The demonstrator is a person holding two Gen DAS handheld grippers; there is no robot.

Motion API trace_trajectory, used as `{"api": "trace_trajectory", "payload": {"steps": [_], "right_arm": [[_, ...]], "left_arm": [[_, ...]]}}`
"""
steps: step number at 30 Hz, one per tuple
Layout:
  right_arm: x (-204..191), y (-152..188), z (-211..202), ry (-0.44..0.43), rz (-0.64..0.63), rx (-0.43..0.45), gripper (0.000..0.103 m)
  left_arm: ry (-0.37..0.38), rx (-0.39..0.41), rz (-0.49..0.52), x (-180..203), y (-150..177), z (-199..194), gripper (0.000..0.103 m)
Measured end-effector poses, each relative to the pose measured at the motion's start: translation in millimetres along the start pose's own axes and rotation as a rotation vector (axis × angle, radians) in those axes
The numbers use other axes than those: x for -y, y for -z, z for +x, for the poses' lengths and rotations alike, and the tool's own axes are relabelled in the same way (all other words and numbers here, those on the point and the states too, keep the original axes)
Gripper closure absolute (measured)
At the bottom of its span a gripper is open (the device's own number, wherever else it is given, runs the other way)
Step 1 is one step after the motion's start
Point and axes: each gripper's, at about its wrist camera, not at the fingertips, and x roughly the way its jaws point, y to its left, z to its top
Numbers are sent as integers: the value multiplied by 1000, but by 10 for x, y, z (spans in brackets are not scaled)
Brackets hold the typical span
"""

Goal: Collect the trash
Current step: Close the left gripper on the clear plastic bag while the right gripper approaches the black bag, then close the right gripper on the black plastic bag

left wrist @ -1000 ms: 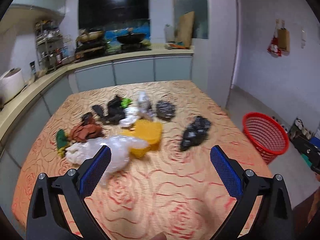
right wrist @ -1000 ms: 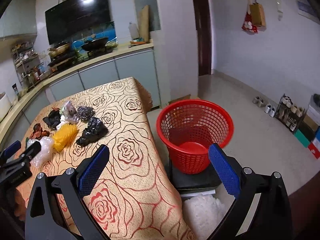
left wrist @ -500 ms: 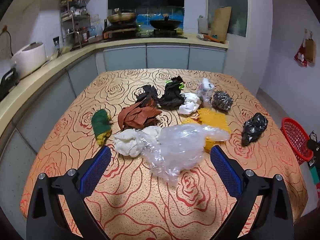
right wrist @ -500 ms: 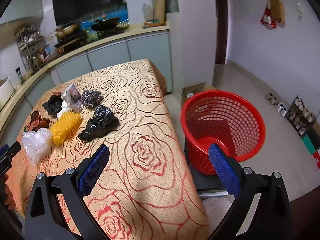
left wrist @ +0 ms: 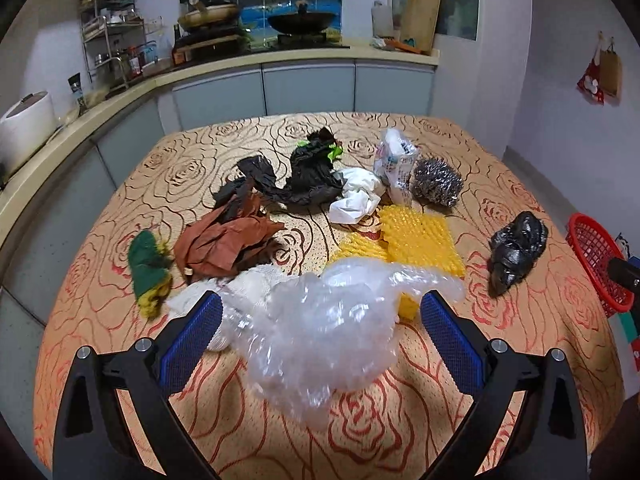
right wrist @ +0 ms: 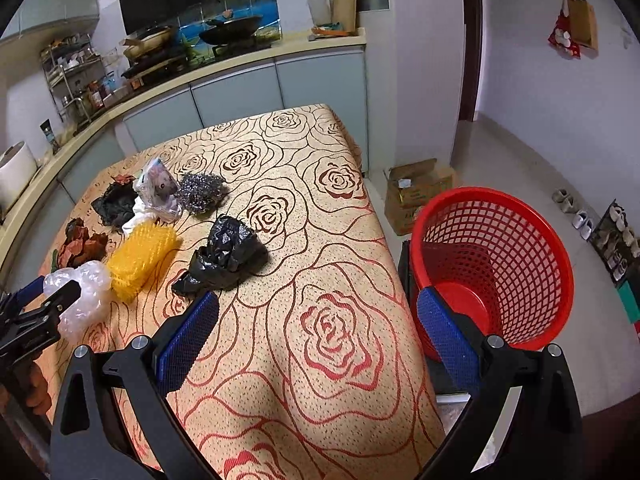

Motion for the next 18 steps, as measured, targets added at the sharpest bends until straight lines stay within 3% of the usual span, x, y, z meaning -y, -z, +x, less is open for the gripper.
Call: {"api": "trace_trajectory", "payload": {"steps": [3,8,14,18], "right_arm": [[-17,-39,53,-3,-2,-7,6],[-102,-94,168,-28,-7,-29,6],[-261,-143,319,-62,-22,-50,6],[-379,-180,427,-75,-39,-50,6]], "left_arm": [[12,-9,1,-3,-8,67,16],[44,-36,-2,-7,26,170,45],[51,-19,18,5,49,166,59],[53,0,23,-11,46,102,62]]}}
